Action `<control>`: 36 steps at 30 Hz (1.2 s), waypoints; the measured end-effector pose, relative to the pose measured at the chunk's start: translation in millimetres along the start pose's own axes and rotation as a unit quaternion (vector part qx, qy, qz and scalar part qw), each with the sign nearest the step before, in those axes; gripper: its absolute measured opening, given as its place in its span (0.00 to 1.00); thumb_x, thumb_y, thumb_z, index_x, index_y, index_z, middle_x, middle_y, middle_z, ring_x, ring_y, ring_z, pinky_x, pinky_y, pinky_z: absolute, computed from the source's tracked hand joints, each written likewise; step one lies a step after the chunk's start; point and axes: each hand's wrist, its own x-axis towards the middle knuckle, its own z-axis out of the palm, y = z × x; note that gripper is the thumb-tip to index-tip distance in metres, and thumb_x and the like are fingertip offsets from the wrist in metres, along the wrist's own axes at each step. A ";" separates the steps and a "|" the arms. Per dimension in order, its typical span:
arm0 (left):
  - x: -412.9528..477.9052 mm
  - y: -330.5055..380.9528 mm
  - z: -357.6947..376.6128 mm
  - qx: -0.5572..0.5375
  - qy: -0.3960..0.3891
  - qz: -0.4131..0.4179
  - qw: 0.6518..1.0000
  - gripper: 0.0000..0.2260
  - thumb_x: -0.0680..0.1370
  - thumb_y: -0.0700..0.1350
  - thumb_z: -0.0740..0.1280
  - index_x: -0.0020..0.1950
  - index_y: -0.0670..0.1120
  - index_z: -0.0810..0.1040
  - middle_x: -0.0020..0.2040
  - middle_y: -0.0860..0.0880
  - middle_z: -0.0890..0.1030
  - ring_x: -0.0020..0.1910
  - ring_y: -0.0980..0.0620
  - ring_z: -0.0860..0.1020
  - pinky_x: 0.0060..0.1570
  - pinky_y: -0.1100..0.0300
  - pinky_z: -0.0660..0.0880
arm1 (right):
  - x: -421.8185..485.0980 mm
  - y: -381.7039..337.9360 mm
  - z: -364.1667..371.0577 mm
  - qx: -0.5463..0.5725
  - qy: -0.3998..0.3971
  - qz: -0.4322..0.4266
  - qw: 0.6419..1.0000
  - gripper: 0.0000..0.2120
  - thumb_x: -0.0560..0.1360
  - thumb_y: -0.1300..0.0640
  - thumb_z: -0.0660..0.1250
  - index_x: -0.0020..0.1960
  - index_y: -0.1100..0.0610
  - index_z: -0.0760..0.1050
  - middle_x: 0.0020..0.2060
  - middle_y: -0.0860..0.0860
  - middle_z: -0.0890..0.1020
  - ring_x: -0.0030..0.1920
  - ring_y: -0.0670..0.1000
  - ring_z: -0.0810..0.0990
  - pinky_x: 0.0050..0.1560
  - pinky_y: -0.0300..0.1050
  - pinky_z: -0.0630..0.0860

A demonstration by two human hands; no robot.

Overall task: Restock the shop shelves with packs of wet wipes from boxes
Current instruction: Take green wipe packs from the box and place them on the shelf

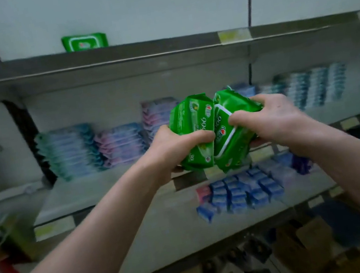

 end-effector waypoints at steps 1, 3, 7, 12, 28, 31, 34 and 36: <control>1.7 5.7 -5.3 0.007 0.019 0.009 1.000 0.12 0.68 0.48 0.77 0.46 0.49 0.78 0.43 0.48 0.85 0.42 0.50 0.84 0.47 0.51 0.81 | 9.8 -6.3 0.6 0.003 -0.010 -0.017 1.000 0.06 0.69 0.53 0.71 0.43 0.51 0.76 0.39 0.51 0.84 0.39 0.49 0.84 0.39 0.48 0.83; 3.8 15.5 -15.2 0.013 0.044 0.027 0.999 0.13 0.67 0.49 0.77 0.46 0.49 0.78 0.42 0.49 0.85 0.42 0.50 0.84 0.50 0.47 0.80 | 26.7 -18.1 1.5 0.010 -0.024 -0.048 0.998 0.08 0.70 0.52 0.71 0.47 0.51 0.76 0.39 0.50 0.83 0.38 0.47 0.83 0.37 0.46 0.83; 3.5 31.6 -33.7 -0.017 0.090 0.063 0.994 0.11 0.69 0.43 0.77 0.43 0.49 0.76 0.34 0.52 0.84 0.34 0.56 0.83 0.36 0.59 0.82 | 50.4 -41.7 7.8 0.028 -0.048 -0.104 0.993 0.09 0.68 0.50 0.71 0.46 0.52 0.77 0.39 0.50 0.84 0.38 0.49 0.84 0.40 0.50 0.83; 2.8 50.0 -62.7 -0.016 0.156 0.093 0.983 0.12 0.68 0.43 0.78 0.43 0.49 0.76 0.32 0.54 0.83 0.31 0.58 0.82 0.28 0.66 0.77 | 73.1 -74.9 23.4 0.034 -0.067 -0.157 0.985 0.12 0.66 0.46 0.71 0.44 0.53 0.79 0.36 0.50 0.85 0.36 0.50 0.85 0.42 0.53 0.83; 34.3 113.7 -190.9 0.071 0.180 0.164 0.967 0.15 0.68 0.45 0.76 0.48 0.49 0.73 0.41 0.50 0.83 0.33 0.57 0.83 0.30 0.66 0.77 | 134.5 -194.7 74.1 0.113 -0.088 -0.255 0.956 0.10 0.72 0.50 0.70 0.42 0.58 0.79 0.34 0.53 0.85 0.36 0.52 0.85 0.39 0.48 0.83; 52.5 127.6 -220.7 0.106 0.202 0.174 0.958 0.29 0.63 0.50 0.79 0.59 0.47 0.72 0.50 0.48 0.82 0.42 0.51 0.84 0.40 0.60 0.81 | 151.7 -215.8 89.8 0.142 -0.082 -0.251 0.954 0.09 0.73 0.52 0.69 0.42 0.58 0.78 0.30 0.49 0.84 0.31 0.47 0.84 0.35 0.42 0.82; 74.5 137.1 -248.4 0.132 0.235 0.173 0.947 0.35 0.59 0.53 0.81 0.62 0.46 0.71 0.52 0.48 0.80 0.48 0.49 0.82 0.48 0.53 0.81 | 171.0 -233.5 111.7 0.168 -0.071 -0.235 0.955 0.08 0.72 0.52 0.70 0.41 0.57 0.78 0.30 0.50 0.83 0.31 0.47 0.83 0.32 0.41 0.82; 89.2 141.2 -264.6 0.140 0.245 0.173 0.943 0.35 0.58 0.54 0.81 0.60 0.47 0.72 0.51 0.48 0.81 0.47 0.49 0.82 0.46 0.53 0.81 | 185.1 -242.0 128.1 0.183 -0.070 -0.223 0.955 0.07 0.73 0.53 0.70 0.42 0.57 0.78 0.33 0.52 0.84 0.32 0.47 0.83 0.32 0.41 0.82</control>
